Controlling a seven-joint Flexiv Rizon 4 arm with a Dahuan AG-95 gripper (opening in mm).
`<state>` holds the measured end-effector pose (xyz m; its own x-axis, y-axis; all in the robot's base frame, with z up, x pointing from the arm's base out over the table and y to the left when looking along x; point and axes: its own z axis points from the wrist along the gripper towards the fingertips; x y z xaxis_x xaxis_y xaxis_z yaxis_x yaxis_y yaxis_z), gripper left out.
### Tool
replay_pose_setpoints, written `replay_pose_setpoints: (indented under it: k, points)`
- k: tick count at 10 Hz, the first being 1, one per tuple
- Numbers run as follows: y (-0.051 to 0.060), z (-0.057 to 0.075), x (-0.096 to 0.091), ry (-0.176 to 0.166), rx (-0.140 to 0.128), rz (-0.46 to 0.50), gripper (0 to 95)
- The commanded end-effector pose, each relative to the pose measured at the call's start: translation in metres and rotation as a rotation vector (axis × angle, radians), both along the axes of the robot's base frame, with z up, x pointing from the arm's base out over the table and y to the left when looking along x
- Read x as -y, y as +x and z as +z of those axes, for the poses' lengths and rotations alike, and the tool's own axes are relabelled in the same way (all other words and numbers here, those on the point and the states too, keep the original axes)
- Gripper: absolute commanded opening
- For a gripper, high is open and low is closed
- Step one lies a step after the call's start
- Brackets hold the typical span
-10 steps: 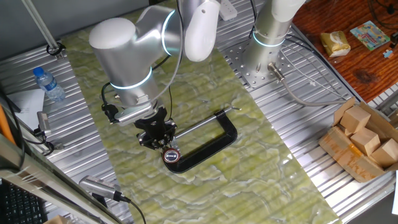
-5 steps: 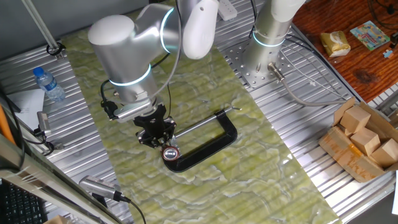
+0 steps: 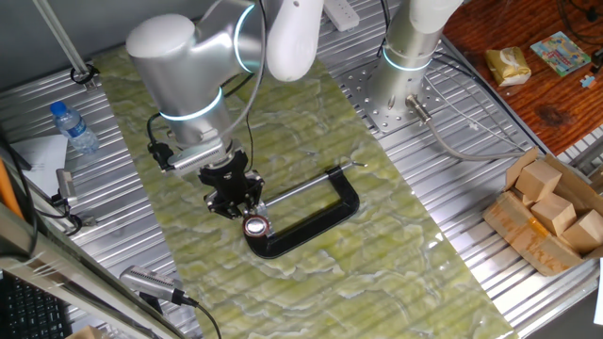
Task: Push down the lever
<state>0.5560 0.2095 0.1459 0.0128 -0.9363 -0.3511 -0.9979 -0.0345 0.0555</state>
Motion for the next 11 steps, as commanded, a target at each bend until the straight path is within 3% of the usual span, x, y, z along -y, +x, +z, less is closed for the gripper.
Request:
replay_pose_setpoints:
  k: [1, 9, 11]
  points:
    - [-0.0003, 0.0040, 0.0013, 0.000, 0.000, 0.003, 0.0]
    - [-0.0003, 0.0031, 0.0091, 0.020, 0.004, 0.039, 0.0]
    - [-0.0002, 0.0032, 0.0090, 0.007, -0.003, 0.037, 0.0]
